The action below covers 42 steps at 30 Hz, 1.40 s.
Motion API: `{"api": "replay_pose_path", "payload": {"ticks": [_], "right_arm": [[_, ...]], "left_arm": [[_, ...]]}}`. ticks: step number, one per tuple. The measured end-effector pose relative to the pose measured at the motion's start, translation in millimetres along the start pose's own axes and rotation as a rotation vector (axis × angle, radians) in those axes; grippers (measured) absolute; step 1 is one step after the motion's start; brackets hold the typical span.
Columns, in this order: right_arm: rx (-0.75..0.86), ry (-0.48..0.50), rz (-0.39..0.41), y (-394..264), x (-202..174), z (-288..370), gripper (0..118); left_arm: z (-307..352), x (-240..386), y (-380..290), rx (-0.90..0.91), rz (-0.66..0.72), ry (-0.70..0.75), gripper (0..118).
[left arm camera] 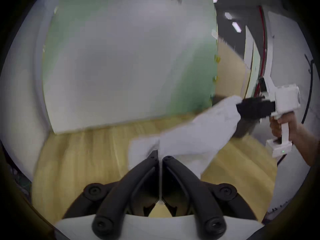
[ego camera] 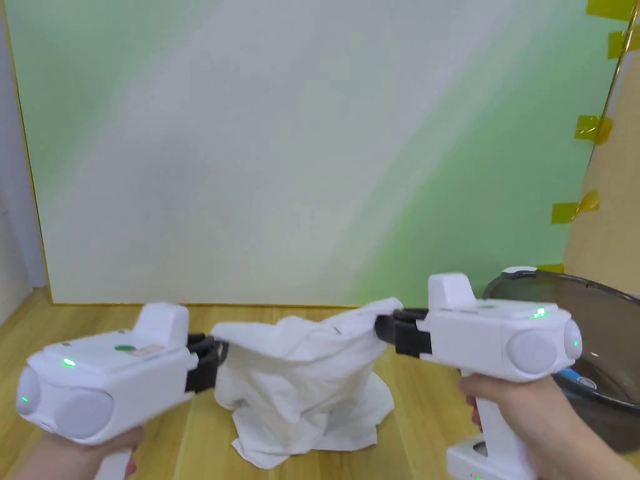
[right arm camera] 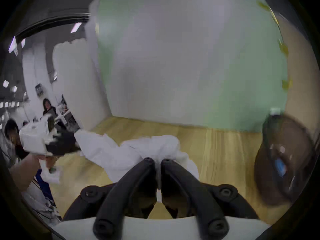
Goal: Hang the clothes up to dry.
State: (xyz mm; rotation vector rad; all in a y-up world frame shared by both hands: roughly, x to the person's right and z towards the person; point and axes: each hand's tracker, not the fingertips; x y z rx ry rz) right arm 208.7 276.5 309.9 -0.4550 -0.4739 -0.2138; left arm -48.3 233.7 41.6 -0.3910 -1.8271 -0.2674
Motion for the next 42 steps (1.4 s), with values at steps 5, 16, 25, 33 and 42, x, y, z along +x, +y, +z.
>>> {"api": "replay_pose_path", "payload": {"ticks": [5, 16, 25, 33, 42], "right_arm": [[0.15, -0.056, 0.101, 105.5, -35.5, 54.1, 3], [0.404, -0.159, 0.155, 280.5, -77.8, 179.3, 3], [0.445, -0.172, 0.134, 331.7, -78.6, 175.7, 3], [0.416, -0.204, 0.103, 347.4, -45.4, 83.4, 3], [0.411, -0.221, 0.077, 330.6, -6.7, -18.4, 3]], "left_arm": [[54.6, 16.6, 98.7, 0.233, -0.025, 0.03, 3], [125.3, 55.5, 281.0, 0.467, -0.138, 0.134, 3], [120.4, 37.7, 336.3, 0.498, -0.161, 0.194, 3], [63.6, -20.1, 352.3, 0.469, -0.143, 0.258, 3], [-7.6, -97.3, 313.9, 0.418, -0.118, 0.257, 3]]}}
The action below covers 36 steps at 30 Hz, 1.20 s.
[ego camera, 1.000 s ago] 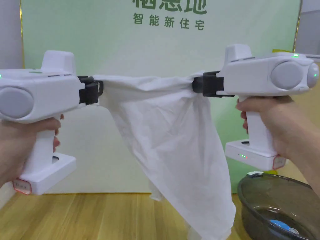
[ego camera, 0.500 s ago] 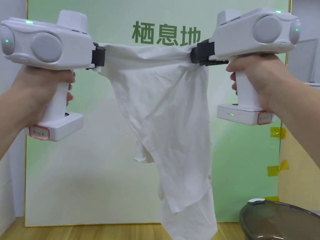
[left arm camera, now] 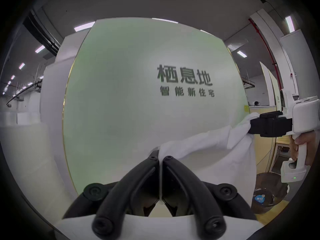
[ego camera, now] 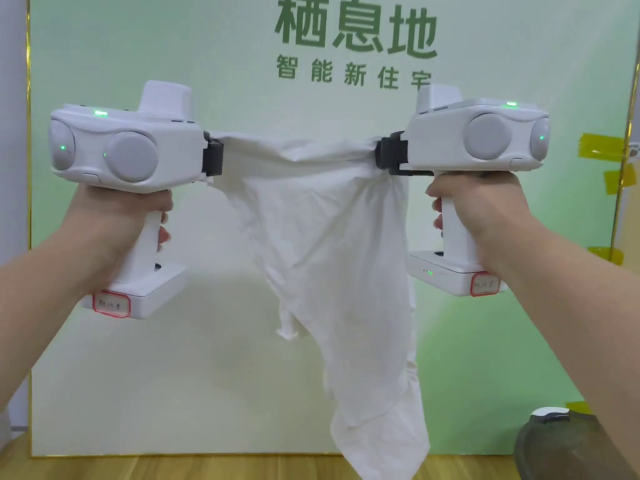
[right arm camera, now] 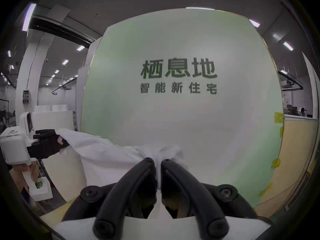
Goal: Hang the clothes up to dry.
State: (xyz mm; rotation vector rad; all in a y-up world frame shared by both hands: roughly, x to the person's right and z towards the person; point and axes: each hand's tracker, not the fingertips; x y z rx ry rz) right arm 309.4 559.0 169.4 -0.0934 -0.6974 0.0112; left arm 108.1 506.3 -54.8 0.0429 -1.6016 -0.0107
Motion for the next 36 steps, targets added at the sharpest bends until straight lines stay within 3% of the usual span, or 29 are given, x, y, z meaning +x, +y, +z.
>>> {"api": "replay_pose_path", "payload": {"ticks": [8, 16, 26, 30, 34, 36], "right_arm": [[-0.075, -0.011, -0.019, -87.4, 1.0, -48.4, 3], [-0.216, 0.037, -0.068, -208.5, -3.4, -36.2, 3], [-0.364, 0.142, -0.153, -338.2, -37.3, 103.0, 3], [-0.417, 0.165, -0.128, -385.5, -55.1, 170.0, 3], [-0.473, 0.175, -0.2, -423.2, -63.6, 230.6, 3], [-0.522, 0.209, -0.155, -438.2, -69.7, 256.1, 3]], "left_arm": [[-24.7, -19.0, -78.1, -0.096, 0.013, -0.011, 3], [17.6, -7.4, -184.5, -0.24, 0.051, -0.062, 3], [167.1, 67.1, -298.8, -0.453, 0.173, -0.186, 3], [226.2, 112.0, -333.7, -0.514, 0.185, -0.207, 3], [274.4, 152.2, -353.3, -0.571, 0.21, -0.212, 3], [292.0, 168.7, -362.6, -0.606, 0.206, -0.199, 3]]}}
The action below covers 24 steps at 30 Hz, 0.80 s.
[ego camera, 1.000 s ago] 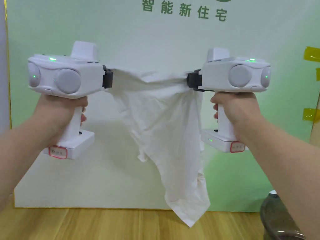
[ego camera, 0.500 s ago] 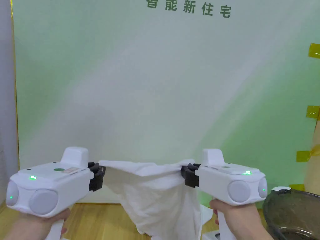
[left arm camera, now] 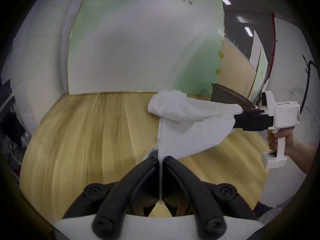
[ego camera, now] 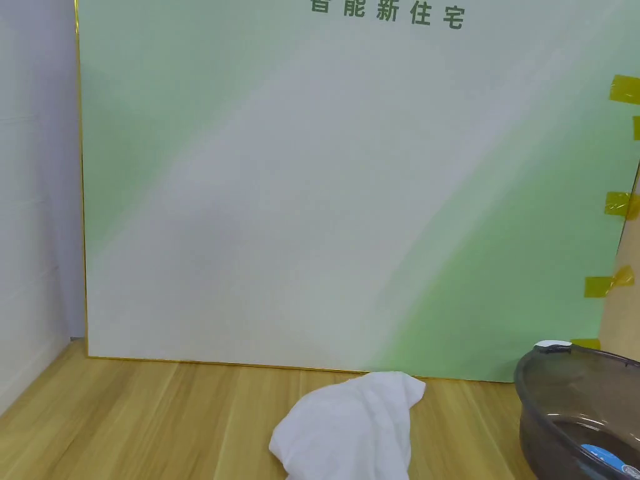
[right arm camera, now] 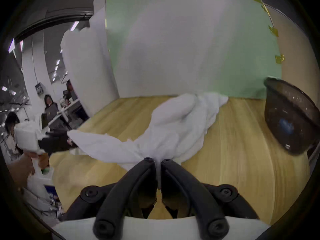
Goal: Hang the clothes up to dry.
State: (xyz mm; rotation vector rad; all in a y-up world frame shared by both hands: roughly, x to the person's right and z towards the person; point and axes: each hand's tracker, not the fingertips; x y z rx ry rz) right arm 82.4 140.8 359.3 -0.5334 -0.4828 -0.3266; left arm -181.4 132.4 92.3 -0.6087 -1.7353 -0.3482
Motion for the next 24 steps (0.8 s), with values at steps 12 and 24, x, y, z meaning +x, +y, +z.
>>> {"api": "replay_pose_path", "payload": {"ticks": [12, 24], "right_arm": [[-0.089, 0.024, 0.02, -64.9, -18.8, 23.4, 94], [0.448, -0.105, 0.126, 95.6, -19.6, 80.9, 112]], "left_arm": [[8.9, 41.8, -53.1, -0.085, -0.002, 0.031, 62], [30.2, 21.5, 79.9, 0.307, 0.048, 0.097, 112]]}}
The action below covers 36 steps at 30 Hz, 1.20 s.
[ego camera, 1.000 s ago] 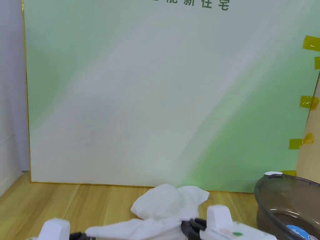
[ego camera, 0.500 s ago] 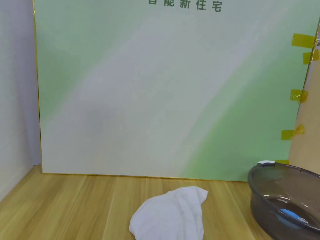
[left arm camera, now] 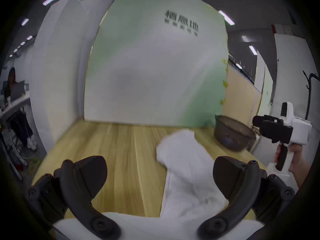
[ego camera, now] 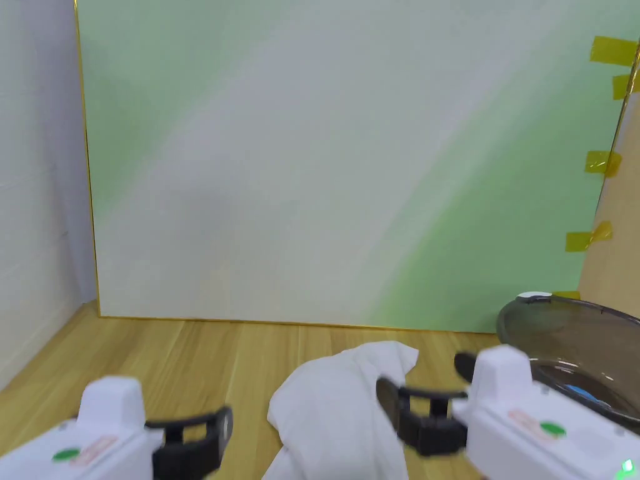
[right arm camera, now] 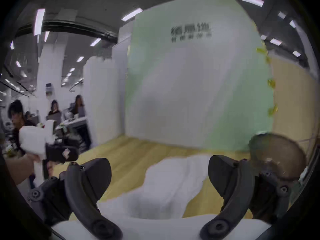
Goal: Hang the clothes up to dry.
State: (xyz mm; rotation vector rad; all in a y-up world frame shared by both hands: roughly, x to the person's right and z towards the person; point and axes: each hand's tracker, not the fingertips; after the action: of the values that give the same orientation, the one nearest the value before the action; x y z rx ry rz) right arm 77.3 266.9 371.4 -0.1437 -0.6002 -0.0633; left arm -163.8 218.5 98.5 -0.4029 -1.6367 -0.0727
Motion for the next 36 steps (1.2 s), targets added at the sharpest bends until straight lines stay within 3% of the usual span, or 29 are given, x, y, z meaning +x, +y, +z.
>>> {"api": "replay_pose_path", "payload": {"ticks": [1, 2, 4, 5, 6, 8, 13, 15, 17, 20, 22, 23, 25, 26, 27, 29, 34, 36], "right_arm": [[0.018, -0.046, -0.008, 7.9, 1.5, -5.3, 107], [0.036, -0.081, -0.034, 14.6, 3.3, -10.9, 99], [0.043, -0.045, -0.091, 16.5, 8.3, -22.3, 46], [0.045, -0.047, -0.101, 13.8, 7.8, -26.3, 15], [0.045, -0.077, -0.091, 9.6, 5.3, -30.5, 0], [0.041, -0.167, -0.049, -3.4, 2.4, -35.2, 0], [-0.01, -0.112, -0.042, -14.9, 7.9, -39.8, 0], [-0.018, -0.101, -0.034, -17.5, 8.8, -37.9, 0], [-0.026, -0.082, -0.042, -19.9, 9.5, -35.3, 0], [-0.05, -0.062, -0.038, -27.1, 10.9, -34.2, 0], [-0.071, -0.054, -0.014, -32.8, 11.1, -35.1, 0], [-0.081, -0.051, -0.002, -35.5, 11.2, -35.8, 0], [-0.094, -0.044, 0.001, -40.3, 12.0, -36.9, 0], [-0.103, -0.04, -0.003, -42.7, 12.8, -37.9, 0], [-0.111, -0.037, -0.006, -45.0, 13.4, -38.8, 0], [-0.119, -0.038, -0.009, -50.3, 14.4, -41.1, 0], [-0.143, -0.031, -0.021, -55.3, 15.6, -49.8, 0], [-0.147, -0.026, -0.026, -56.1, 15.9, -53.1, 0]], "left_arm": [[-6.9, 2.3, 8.1, 0.029, 0.003, 0.018, 109], [-14.9, 5.5, 16.4, 0.059, 0.014, 0.028, 97], [-28.6, 9.6, 25.3, 0.081, 0.03, 0.02, 33], [-36.0, 12.6, 27.5, 0.073, 0.014, 0.032, 12], [-43.6, 15.1, 26.3, 0.09, 0.004, 0.054, 10], [-51.3, 18.4, 22.3, 0.109, -0.018, 0.075, 2], [-48.4, 12.7, 18.2, 0.054, -0.006, 0.048, 2], [-45.4, 9.8, 11.8, 0.017, -0.089, 0.059, 2], [-38.4, 1.0, 5.9, -0.074, -0.17, 0.038, 2], [-24.4, -14.0, -4.4, -0.248, -0.171, -0.05, 7], [-17.1, -20.0, -14.6, -0.36, -0.206, -0.091, 24], [-14.8, -20.5, -21.5, -0.423, -0.232, -0.102, 39], [-14.7, -20.7, -38.7, -0.538, -0.3, -0.094, 103], [-15.5, -19.8, -49.9, -0.586, -0.352, -0.08, 114], [-7.6, -14.6, -59.0, -0.579, -0.39, -0.093, 108], [-7.0, -13.0, -75.8, -0.623, -0.435, -0.122, 109], [-13.0, -9.9, -110.4, -0.721, -0.4, -0.105, 109], [-20.8, -13.4, -117.1, -0.735, -0.363, -0.116, 98]]}}
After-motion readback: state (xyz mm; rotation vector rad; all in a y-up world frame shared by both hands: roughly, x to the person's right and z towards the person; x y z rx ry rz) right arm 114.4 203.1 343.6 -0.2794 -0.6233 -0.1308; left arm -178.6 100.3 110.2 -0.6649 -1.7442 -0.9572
